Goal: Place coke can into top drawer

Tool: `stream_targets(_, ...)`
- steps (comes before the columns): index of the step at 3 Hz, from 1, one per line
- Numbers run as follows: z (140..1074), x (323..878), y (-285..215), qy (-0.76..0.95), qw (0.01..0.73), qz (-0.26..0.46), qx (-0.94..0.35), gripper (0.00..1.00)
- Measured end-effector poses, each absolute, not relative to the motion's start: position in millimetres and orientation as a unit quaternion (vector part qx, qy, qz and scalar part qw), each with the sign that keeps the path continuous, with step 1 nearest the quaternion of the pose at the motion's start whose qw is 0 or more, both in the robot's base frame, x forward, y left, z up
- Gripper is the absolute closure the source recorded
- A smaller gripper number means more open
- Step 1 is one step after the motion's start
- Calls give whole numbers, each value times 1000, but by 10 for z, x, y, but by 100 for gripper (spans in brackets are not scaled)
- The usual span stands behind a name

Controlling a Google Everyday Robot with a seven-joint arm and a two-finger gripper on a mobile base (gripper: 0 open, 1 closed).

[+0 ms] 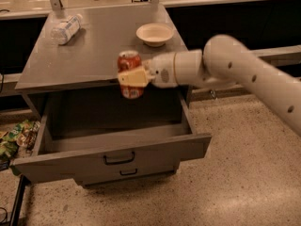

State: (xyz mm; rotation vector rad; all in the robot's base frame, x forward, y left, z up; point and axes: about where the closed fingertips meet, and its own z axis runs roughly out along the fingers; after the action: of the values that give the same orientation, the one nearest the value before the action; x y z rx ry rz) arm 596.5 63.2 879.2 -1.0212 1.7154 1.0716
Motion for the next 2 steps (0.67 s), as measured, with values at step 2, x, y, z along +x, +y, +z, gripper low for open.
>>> stream_targets(2,7614,5902,1132,635,404,477,-455,100)
